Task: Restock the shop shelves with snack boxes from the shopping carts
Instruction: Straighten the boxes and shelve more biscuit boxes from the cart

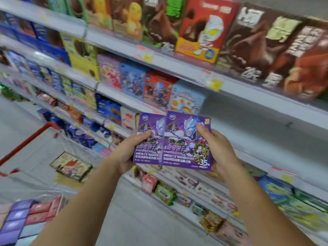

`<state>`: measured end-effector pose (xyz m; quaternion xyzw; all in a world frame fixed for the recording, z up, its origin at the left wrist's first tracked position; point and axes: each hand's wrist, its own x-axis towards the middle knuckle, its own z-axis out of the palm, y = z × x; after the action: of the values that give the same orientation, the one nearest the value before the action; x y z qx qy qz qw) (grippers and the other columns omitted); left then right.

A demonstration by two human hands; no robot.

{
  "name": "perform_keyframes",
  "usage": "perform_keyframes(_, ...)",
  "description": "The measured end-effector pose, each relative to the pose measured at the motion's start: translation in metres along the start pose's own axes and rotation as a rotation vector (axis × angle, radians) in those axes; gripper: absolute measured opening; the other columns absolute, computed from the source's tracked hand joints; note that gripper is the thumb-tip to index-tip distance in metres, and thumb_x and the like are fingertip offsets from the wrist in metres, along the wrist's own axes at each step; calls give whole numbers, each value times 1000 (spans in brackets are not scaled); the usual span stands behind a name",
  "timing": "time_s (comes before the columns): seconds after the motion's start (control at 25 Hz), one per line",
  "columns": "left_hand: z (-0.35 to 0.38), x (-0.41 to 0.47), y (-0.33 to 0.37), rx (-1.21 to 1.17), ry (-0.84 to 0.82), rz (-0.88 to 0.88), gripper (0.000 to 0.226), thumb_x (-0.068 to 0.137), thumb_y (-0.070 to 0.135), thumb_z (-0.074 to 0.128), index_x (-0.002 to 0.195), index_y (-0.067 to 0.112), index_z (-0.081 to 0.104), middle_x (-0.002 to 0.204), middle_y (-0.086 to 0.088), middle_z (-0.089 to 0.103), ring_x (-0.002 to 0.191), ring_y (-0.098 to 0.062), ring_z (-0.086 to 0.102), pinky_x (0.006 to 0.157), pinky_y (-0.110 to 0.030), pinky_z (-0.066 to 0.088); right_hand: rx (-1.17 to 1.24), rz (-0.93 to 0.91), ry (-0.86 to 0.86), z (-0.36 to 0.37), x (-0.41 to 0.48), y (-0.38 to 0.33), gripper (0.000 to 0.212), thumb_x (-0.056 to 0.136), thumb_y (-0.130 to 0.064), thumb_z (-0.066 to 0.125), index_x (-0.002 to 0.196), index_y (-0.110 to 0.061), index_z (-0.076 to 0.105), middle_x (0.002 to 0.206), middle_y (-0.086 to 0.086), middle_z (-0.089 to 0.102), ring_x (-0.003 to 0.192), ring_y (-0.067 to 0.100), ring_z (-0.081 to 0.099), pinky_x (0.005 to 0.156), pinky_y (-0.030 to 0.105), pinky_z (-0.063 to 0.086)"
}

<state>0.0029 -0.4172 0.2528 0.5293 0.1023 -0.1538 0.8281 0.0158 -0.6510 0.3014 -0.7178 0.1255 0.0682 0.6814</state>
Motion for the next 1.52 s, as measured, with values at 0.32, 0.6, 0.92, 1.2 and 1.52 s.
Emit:
perform_keyframes(0.32, 59, 29, -17, 68, -33, -36, 25, 90, 28, 61, 107, 10, 65, 95, -12, 76, 77, -27, 74, 71, -40, 61, 172, -76, 352, -129, 42, -4, 20, 88, -34, 70, 99, -18, 64, 93, 3, 72, 56, 4, 68, 47, 22, 53)
perform_keyframes(0.6, 56, 48, -7, 100, -103, -41, 40, 75, 34, 67, 109, 14, 65, 101, -11, 76, 83, -28, 74, 82, -44, 58, 220, -283, 376, -116, 99, -9, 30, 89, -22, 69, 114, -24, 53, 112, -2, 67, 92, 12, 67, 82, 36, 56)
perform_keyframes(0.92, 42, 67, -12, 124, -154, -79, 32, 79, 31, 65, 105, 13, 66, 92, -10, 77, 74, -24, 74, 70, -36, 61, 7, -222, 140, -102, 127, 7, 47, 94, -24, 62, 136, -22, 42, 113, -12, 63, 109, 22, 64, 94, 50, 52)
perform_keyframes(1.2, 59, 74, -12, 123, -211, -122, 37, 76, 31, 66, 108, 13, 65, 91, -10, 77, 74, -25, 74, 63, -34, 62, -164, -133, 134, -98, 115, 9, 66, 91, -31, 65, 147, -24, 29, 127, -5, 58, 120, 22, 57, 105, 44, 44)
perform_keyframes(1.52, 121, 71, -27, 162, -359, -235, 34, 80, 29, 65, 109, 13, 68, 106, -16, 74, 89, -31, 73, 82, -44, 59, -173, 1, 46, -118, 9, 20, 46, 86, -59, 53, 117, -25, 56, 104, 1, 71, 88, 20, 71, 75, 41, 58)
